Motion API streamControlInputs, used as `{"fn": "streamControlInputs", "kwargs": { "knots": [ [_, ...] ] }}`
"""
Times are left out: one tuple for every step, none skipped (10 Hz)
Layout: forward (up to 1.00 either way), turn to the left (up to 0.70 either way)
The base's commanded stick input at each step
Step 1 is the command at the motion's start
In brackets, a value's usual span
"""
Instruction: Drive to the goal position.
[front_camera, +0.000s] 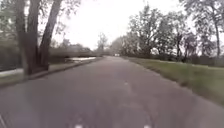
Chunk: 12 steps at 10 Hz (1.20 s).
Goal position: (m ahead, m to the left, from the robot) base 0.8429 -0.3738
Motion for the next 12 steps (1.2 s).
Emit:
{"fn": "streamControlInputs", "kwargs": {
  "knots": [
    [1.00,0.00],
    [1.00,0.00],
    [1.00,0.00],
    [1.00,0.00],
    [1.00,0.00],
    [1.00,0.00],
    [1.00,0.00],
    [1.00,0.00],
    [1.00,0.00],
    [1.00,0.00],
    [1.00,0.00],
    [1.00,0.00]
  ]
}}
